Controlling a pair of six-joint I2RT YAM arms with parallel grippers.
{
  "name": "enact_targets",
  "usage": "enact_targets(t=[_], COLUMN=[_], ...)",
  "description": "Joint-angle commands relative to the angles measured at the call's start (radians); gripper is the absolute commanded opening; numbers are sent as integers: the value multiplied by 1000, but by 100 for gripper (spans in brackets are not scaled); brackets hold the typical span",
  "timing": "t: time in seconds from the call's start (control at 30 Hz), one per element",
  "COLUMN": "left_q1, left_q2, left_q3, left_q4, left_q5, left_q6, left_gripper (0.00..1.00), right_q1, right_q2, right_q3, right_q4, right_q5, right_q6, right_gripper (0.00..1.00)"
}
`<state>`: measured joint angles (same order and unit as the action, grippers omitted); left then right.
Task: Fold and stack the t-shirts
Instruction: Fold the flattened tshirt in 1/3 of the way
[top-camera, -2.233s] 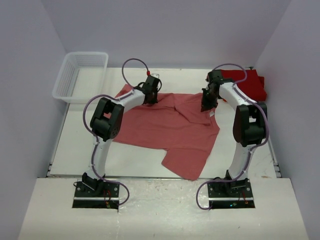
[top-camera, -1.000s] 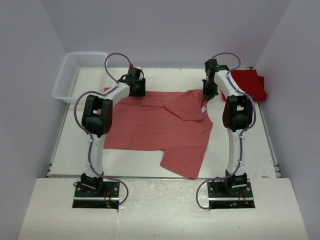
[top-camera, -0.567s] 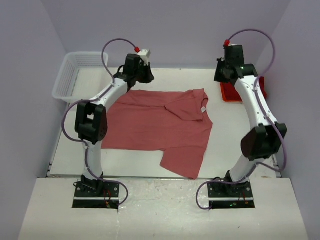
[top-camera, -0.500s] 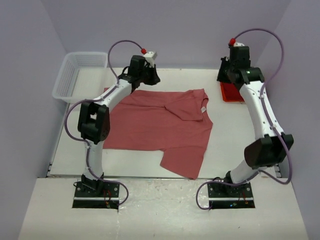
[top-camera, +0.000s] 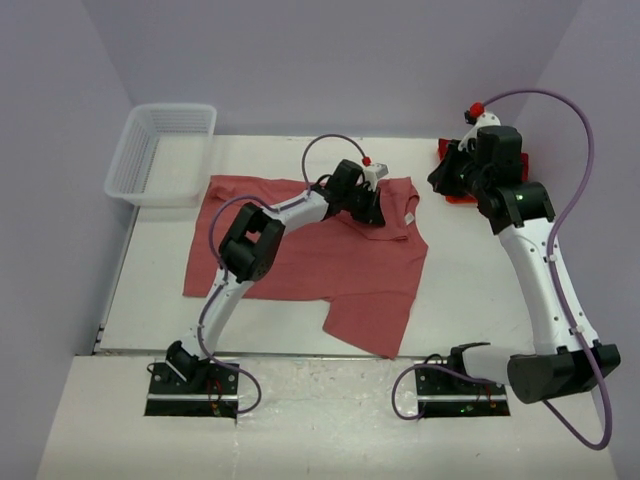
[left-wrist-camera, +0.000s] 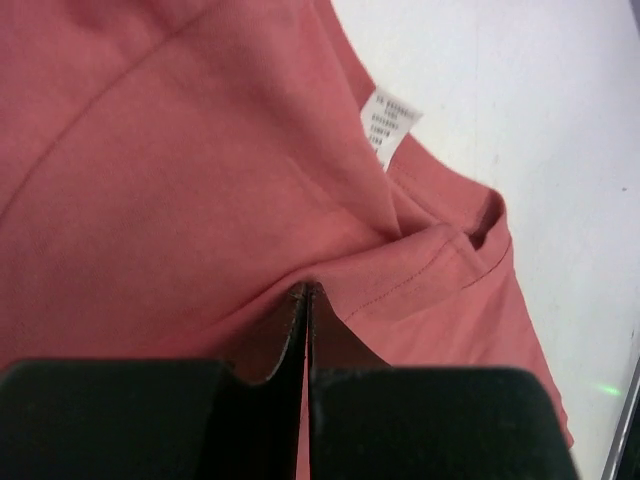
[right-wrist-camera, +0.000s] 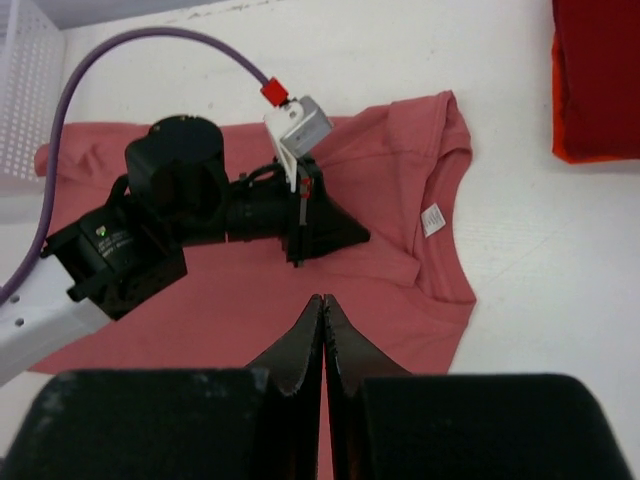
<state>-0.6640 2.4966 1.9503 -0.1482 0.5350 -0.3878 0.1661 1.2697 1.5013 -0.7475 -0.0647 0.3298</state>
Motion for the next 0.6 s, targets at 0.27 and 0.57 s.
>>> enact_targets(t=[0.27,0.57], left_q1=[-12,-14], left_q2=[226,367], left_q3=[289,440], left_q4=[12,71], left_q5=[60,114], left_q6=[-88,-183], left_gripper=[0,0], right_q1=[12,13], right_q2=[-101,-135], right_q3=[-79,-111], right_q4=[45,40], right_q5=[-83,-47], right_q6=[49,46], right_gripper=[0,0])
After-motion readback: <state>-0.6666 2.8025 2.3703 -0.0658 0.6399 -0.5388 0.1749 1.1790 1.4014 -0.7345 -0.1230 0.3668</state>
